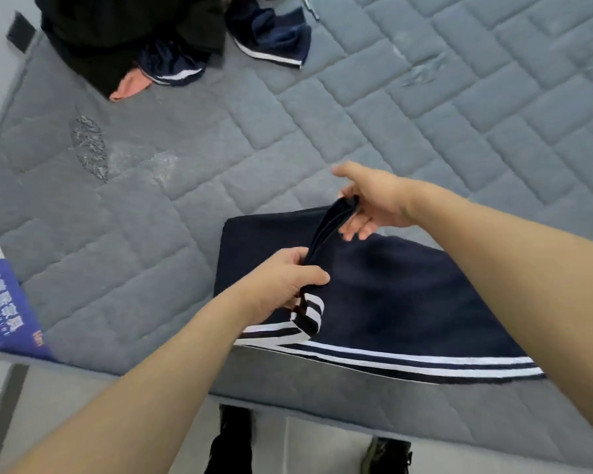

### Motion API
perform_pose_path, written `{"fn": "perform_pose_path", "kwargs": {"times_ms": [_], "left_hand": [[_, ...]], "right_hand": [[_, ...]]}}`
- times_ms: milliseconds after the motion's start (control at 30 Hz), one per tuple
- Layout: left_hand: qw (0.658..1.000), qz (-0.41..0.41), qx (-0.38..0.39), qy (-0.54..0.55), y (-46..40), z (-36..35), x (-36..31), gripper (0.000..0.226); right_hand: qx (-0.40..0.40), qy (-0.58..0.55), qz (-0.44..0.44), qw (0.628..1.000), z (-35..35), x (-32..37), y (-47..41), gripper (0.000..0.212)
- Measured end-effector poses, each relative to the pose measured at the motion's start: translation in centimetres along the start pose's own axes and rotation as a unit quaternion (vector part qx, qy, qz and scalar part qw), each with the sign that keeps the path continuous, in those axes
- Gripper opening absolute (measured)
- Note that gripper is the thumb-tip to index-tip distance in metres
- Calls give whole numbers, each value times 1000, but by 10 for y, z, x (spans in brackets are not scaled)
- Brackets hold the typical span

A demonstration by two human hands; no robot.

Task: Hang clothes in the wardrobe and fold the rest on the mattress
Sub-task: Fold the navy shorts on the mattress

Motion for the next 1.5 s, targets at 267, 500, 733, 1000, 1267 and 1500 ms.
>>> {"fn": "perform_pose_path", "kwargs": {"times_ms": [267, 500, 733, 1000, 1267, 1500], "left_hand": [[979, -3, 59, -197, -65, -292, -60, 16], [835, -187, -158, -494, -107, -352, -101, 19], [659, -86, -275, -695, -162, -225, -59, 31], [580, -112, -241, -770, -169, -140, -47, 59], [564, -232, -107, -786, -171, -72, -41, 47], [468, -252, -79, -844, -189, -64, -43, 49]], "right_hand": [[-207, -95, 39, 973, 231, -182, 125, 30], [-404, -257, 41, 877, 296, -332, 161, 24], [-483, -112, 141, 857, 279, -326, 151, 22], [-648, 111, 83, 749, 275, -309, 162, 36], [-294, 354, 314, 830, 21, -262, 82, 59], [-225, 440, 190, 848, -79, -244, 22, 67]]}}
Point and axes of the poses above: each hand's wrist, its own y-axis away from the middle knuckle, its own z-axis out of the back of the hand, x = y × z, the point moved 6 cm from there along -y, towards the middle knuckle, and after that the axes turned 14 degrees about -y, right-handed, at the moved point
